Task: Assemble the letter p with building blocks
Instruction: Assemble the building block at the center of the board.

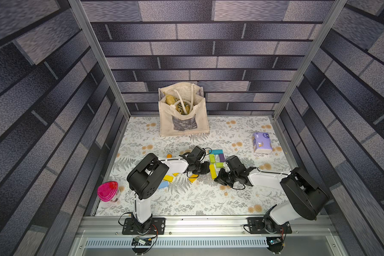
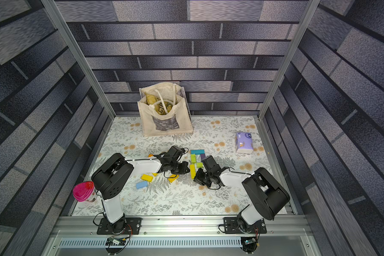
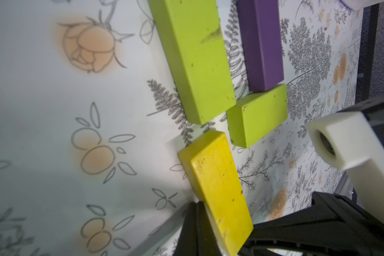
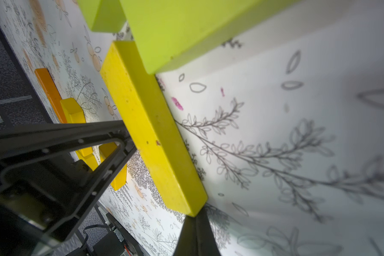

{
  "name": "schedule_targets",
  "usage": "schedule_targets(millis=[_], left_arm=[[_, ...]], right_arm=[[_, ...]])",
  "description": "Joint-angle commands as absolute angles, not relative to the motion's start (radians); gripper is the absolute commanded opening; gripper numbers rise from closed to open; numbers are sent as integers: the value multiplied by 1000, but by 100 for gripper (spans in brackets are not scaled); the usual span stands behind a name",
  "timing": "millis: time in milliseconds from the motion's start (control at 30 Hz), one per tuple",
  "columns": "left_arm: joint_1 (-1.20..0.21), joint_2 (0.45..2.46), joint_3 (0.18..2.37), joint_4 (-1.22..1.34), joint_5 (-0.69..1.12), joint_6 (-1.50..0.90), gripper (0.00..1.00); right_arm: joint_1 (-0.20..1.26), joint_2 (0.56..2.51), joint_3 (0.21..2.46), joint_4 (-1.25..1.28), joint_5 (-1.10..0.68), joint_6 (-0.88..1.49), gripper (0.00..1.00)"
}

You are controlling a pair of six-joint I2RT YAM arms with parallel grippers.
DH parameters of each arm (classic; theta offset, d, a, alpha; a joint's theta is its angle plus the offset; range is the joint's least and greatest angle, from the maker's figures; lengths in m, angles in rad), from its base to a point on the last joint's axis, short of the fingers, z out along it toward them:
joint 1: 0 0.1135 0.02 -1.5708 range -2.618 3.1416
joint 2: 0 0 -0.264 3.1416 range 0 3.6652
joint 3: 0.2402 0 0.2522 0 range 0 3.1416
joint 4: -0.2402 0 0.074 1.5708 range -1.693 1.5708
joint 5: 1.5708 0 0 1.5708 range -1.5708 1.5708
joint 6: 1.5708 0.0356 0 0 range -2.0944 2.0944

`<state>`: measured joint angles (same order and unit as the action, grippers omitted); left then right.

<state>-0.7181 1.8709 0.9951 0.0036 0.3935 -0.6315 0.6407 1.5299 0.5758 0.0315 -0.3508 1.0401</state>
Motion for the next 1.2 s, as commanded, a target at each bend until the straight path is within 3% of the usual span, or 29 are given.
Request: schedule_targets(millis=[0, 1167], left_arm=[[-713, 1908, 1009, -38, 388, -604, 0], [-715, 1930, 1035, -45, 388, -601, 0]], right_arm=[[623, 1562, 528, -62, -287, 1055, 0], [606, 1563, 526, -58, -287, 1055, 0]])
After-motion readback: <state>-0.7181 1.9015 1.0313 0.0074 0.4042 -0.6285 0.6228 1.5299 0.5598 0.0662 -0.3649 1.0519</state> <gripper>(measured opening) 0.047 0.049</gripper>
